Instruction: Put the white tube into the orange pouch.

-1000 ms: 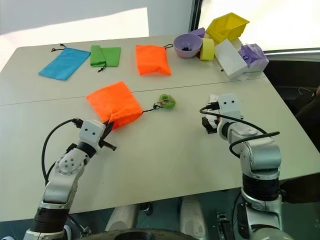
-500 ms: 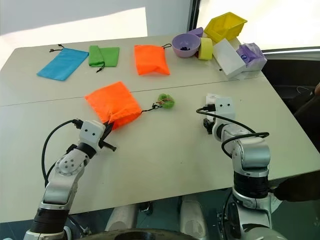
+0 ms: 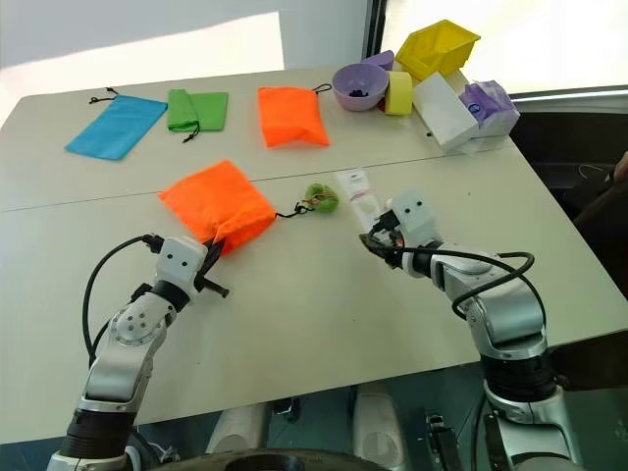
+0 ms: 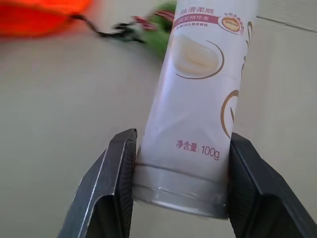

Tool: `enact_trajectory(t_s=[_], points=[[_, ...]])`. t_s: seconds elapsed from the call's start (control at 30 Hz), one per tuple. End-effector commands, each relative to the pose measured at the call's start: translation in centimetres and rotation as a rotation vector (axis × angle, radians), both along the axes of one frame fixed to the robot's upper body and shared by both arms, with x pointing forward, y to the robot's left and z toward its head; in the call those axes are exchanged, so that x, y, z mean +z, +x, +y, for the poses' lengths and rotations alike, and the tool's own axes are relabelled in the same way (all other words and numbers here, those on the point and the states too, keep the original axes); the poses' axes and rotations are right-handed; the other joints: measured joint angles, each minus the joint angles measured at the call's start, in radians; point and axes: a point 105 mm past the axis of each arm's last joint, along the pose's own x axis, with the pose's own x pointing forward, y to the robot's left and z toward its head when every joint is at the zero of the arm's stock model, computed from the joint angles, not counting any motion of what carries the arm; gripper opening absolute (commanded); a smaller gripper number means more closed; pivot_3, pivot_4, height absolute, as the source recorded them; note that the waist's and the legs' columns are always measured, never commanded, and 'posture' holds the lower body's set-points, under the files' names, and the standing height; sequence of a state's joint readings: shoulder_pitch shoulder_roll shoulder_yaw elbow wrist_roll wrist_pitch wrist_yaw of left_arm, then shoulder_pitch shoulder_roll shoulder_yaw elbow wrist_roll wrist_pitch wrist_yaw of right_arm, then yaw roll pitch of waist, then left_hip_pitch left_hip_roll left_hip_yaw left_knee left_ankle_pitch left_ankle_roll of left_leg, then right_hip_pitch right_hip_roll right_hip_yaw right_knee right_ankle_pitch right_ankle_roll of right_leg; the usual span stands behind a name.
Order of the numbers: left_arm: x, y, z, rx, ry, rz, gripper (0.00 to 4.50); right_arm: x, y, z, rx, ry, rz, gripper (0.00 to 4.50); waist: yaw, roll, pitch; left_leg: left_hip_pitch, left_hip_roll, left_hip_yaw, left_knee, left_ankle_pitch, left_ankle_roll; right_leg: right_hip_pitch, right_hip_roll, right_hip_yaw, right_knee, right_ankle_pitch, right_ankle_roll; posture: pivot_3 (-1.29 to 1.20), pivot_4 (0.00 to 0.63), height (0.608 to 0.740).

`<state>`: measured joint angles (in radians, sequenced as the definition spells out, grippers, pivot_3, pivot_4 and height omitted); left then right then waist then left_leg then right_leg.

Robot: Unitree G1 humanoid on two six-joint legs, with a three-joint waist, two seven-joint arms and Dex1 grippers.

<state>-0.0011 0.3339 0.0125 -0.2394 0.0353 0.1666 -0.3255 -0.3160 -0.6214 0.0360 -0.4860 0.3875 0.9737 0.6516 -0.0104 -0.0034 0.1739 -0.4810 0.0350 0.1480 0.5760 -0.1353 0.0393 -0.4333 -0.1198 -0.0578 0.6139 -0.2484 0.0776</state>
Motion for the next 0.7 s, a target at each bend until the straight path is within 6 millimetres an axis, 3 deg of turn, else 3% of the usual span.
enact_trajectory(t_s=[0.03,0.13,0.27,0.4,0.7], points=[[1.4,-0.1,-0.2,-0.014,-0.002,-0.053,0.0,-0.4,-2.0,1.6,0.191,-0.03,0.011,1.84,-0.001,-0.001,0.0,0.0,0.0,0.0,0.001,0.0,0.001,0.001,0.0,0.0,0.0,0.0,0.0,0.0,0.15,0.74],[1.7,-0.1,-0.2,-0.016,-0.004,-0.057,0.0,-1.6,-2.0,2.7,0.248,-0.053,0.022,1.84,-0.003,-0.002,0.0,0.0,0.0,0.0,0.002,-0.001,0.001,0.001,-0.001,0.0,-0.001,0.002,0.0,0.0,0.15,0.74],[1.9,-0.3,-0.4,-0.03,-0.004,-0.064,0.0,-2.5,-1.2,5.5,0.321,-0.069,-0.007,1.84,-0.007,-0.002,0.0,0.001,0.002,0.001,0.003,-0.001,0.001,0.002,0.0,-0.001,-0.003,0.008,0.0,0.0,0.15,0.74],[2.1,-0.7,-0.6,-0.049,0.008,-0.061,0.0,-1.4,0.2,7.8,0.338,0.008,-0.032,1.84,-0.003,-0.003,-0.001,0.001,0.009,0.008,0.003,-0.001,0.001,0.0,0.001,-0.004,-0.004,0.011,-0.002,0.0,0.15,0.74],[2.4,-0.9,-0.3,-0.038,0.019,-0.063,0.0,-1.8,-0.6,8.1,0.422,-0.035,-0.032,1.84,0.0,-0.005,-0.002,-0.003,0.013,0.016,0.003,0.0,0.0,-0.009,0.0,-0.005,-0.004,0.012,-0.004,0.0,0.15,0.74]])
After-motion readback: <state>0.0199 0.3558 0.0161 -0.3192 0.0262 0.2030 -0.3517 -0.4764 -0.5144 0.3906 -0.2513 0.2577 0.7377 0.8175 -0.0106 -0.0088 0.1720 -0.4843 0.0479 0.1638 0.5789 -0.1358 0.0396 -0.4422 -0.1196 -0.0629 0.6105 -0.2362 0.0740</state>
